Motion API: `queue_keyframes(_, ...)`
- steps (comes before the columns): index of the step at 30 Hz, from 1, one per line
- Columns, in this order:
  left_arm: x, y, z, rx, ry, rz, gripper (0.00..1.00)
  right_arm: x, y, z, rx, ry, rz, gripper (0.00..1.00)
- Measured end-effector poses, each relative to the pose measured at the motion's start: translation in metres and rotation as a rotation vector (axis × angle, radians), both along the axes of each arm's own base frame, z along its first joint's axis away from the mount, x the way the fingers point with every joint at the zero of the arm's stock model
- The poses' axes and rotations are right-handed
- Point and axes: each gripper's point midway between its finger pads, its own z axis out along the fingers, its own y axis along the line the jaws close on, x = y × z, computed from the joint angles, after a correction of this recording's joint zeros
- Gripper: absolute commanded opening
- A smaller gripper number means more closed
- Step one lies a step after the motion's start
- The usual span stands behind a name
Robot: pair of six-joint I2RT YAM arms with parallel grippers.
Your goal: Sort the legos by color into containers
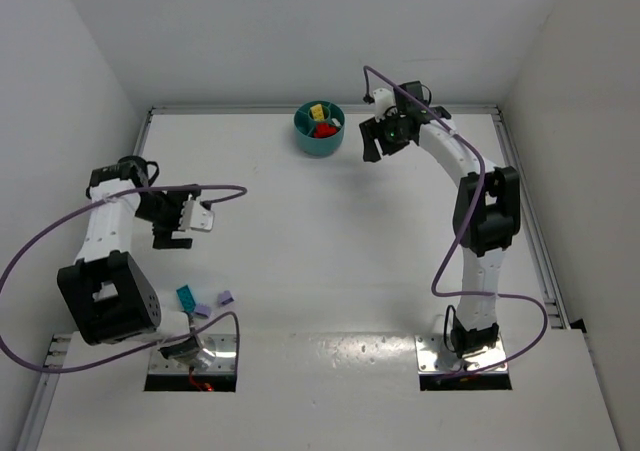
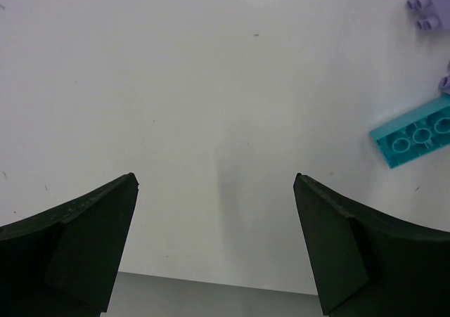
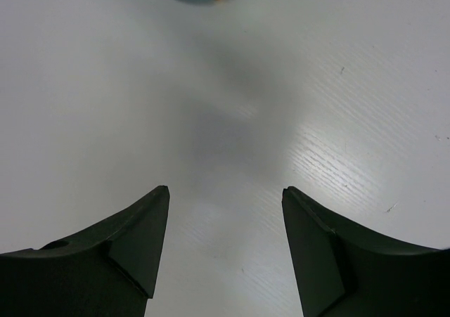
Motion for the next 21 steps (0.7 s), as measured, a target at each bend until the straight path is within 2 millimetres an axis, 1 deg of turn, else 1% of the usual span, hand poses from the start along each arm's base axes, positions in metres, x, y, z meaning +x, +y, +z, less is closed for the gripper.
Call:
queue_keyframes(2, -0.001, -0.008, 0.005, 0.008, -0.011, -0.014, 0.95, -0.001, 0.0, -0.001, 0.0, 0.004, 0.0, 0.66)
queue_keyframes(3, -0.002, -0.009, 0.007, 0.015, -0.022, -0.022, 0.94, -0.002, 0.0, -0.003, 0.0, 0.007, 0.001, 0.66)
queue_keyframes(4, -0.006, -0.009, 0.008, 0.024, -0.035, -0.029, 0.93, -0.003, 0.0, -0.004, -0.001, 0.01, 0.001, 0.66)
queue_keyframes(7, -0.022, -0.007, 0.006, 0.035, -0.044, -0.024, 0.93, -0.005, 0.0, -0.007, 0.0, 0.02, 0.003, 0.66)
queue_keyframes(9, -0.032, -0.009, -0.001, 0.028, -0.021, -0.025, 0.93, -0.005, 0.0, -0.007, 0.002, 0.02, 0.004, 0.66)
queue_keyframes(16, -0.055, -0.019, -0.03, -0.002, 0.07, -0.048, 0.93, -0.006, 0.0, -0.007, 0.002, 0.021, 0.005, 0.66)
queue_keyframes(21, -0.081, -0.022, -0.054, 0.012, 0.165, -0.062, 0.91, -0.018, -0.003, -0.009, -0.001, 0.039, 0.005, 0.66)
